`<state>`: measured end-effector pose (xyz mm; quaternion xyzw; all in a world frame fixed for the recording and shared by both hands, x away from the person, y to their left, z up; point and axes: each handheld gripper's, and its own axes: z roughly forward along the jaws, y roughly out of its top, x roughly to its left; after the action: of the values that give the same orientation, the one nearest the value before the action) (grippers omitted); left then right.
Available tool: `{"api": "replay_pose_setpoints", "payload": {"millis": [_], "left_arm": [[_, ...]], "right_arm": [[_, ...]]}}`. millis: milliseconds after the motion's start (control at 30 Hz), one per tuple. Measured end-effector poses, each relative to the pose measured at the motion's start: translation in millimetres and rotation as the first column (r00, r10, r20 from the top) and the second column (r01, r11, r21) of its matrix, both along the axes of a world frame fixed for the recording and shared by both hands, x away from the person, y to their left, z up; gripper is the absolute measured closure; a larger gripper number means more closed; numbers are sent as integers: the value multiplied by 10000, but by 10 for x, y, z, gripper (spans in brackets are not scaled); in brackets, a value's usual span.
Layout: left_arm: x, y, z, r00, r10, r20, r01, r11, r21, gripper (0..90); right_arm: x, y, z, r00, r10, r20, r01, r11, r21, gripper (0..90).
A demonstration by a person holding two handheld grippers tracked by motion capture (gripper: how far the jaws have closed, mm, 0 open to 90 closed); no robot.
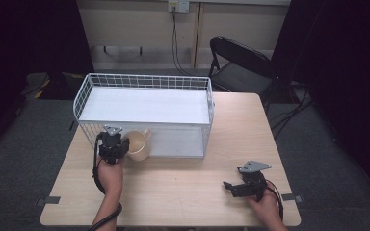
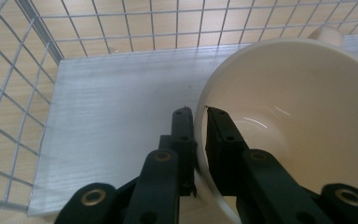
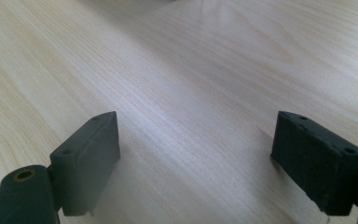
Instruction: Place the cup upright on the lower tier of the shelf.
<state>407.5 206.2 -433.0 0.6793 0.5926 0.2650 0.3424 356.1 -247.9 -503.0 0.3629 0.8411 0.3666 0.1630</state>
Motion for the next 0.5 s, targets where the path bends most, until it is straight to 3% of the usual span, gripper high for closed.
{"api": "replay_pose_setpoints", "payload": {"millis": [500], "left_arm": [[58, -4, 18, 9990, 185, 413, -164, 9986, -495, 752]], "right_arm": [[0, 0, 0, 10000, 0, -1, 0, 10000, 1, 145]]}}
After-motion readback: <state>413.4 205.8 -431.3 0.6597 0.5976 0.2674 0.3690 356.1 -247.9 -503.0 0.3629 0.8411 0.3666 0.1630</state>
